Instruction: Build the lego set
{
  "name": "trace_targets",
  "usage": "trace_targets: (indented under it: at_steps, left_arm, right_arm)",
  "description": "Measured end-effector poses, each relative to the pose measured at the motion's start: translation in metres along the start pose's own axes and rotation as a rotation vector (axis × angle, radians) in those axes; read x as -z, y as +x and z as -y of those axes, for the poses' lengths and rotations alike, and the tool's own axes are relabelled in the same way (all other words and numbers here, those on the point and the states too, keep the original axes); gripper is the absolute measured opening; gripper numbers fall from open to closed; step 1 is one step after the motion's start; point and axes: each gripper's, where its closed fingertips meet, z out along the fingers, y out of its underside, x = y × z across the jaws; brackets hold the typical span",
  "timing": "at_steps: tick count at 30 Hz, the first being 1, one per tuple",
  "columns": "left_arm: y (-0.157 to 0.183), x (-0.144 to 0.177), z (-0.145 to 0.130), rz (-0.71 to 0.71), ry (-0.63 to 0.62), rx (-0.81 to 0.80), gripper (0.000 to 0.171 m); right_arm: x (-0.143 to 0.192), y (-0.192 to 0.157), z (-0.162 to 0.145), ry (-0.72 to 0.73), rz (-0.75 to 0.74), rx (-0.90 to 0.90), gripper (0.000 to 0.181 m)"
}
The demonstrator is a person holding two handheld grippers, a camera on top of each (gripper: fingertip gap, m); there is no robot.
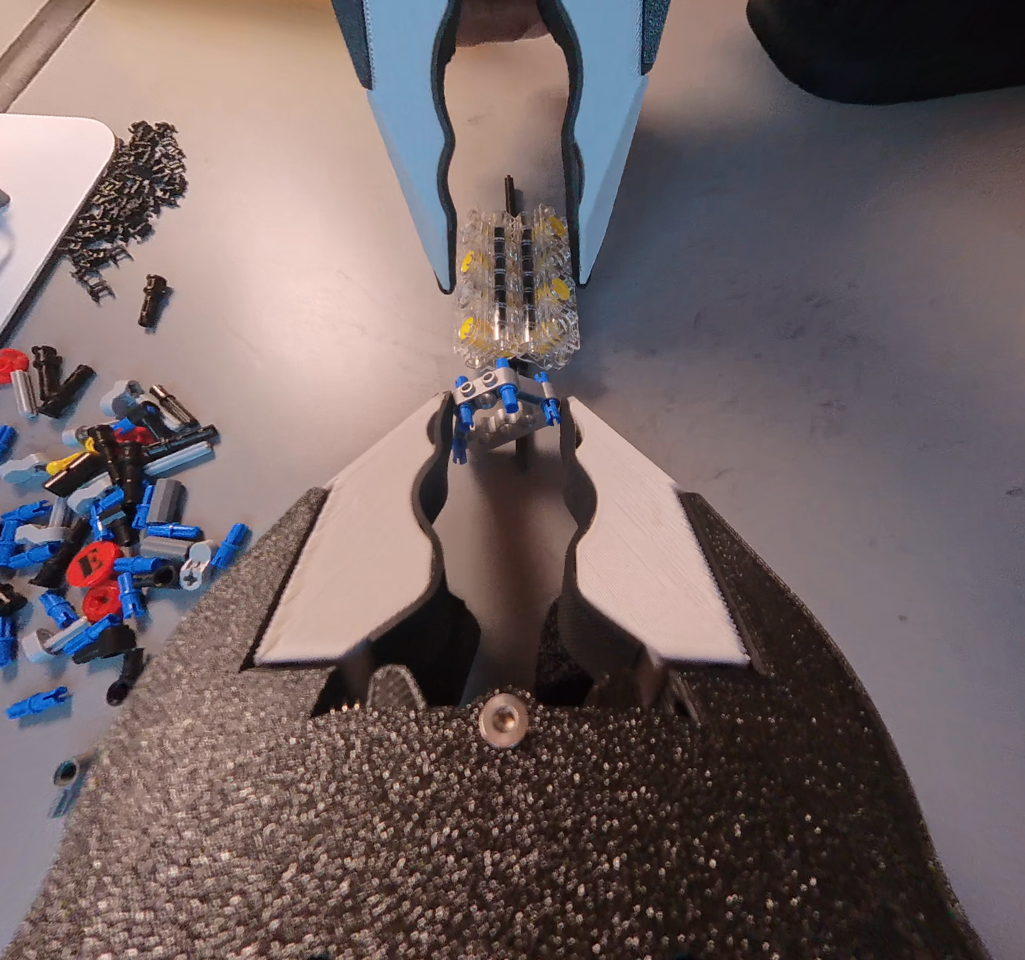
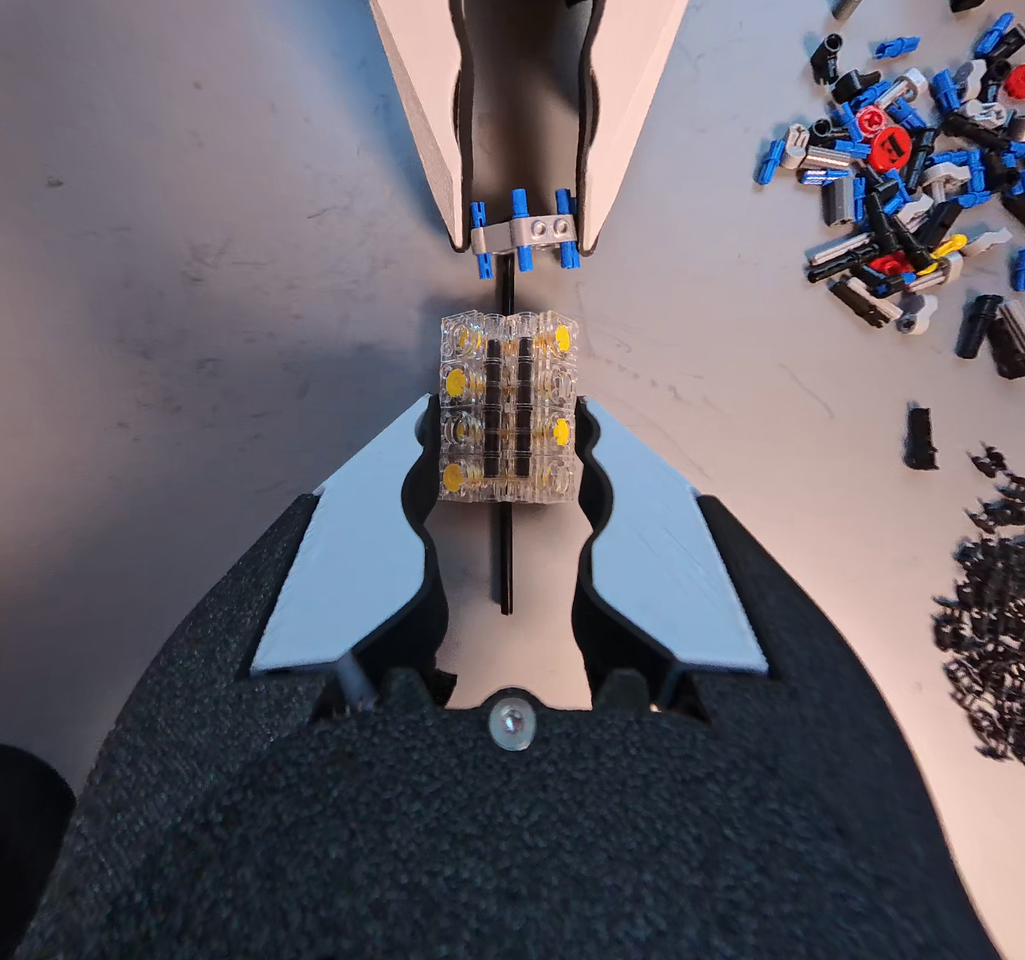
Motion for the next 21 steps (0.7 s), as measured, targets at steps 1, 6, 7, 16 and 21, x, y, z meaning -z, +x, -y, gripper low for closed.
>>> trace_targets:
  at_steps: [1,6,7,16,21]
  left_arm:
    - [0.002,-0.001,0.001,-0.014,0.002,0.005,0.037]
    - [0.011,-0.006,0.003,-0.038,-0.008,0.026,0.037]
    - [0.01,-0.007,0.003,-0.037,-0.011,0.032,0.037]
    - [0.013,-0.008,0.004,-0.075,-0.011,0.063,0.037]
    - [0.013,-0.01,-0.007,-0.064,-0.069,0.037,0.038]
  right_arm:
    - [0.0,-0.001,0.0,0.009,0.001,0.004,0.046]
    - [-0.001,-0.006,0.002,0.039,0.008,0.002,0.046]
    - [-0.002,-0.007,0.003,0.043,0.01,0.003,0.046]
    - [-0.003,-0.008,0.004,0.083,0.012,0.002,0.046]
    - [-0.003,-0.009,0.004,0.088,0.005,0.013,0.046]
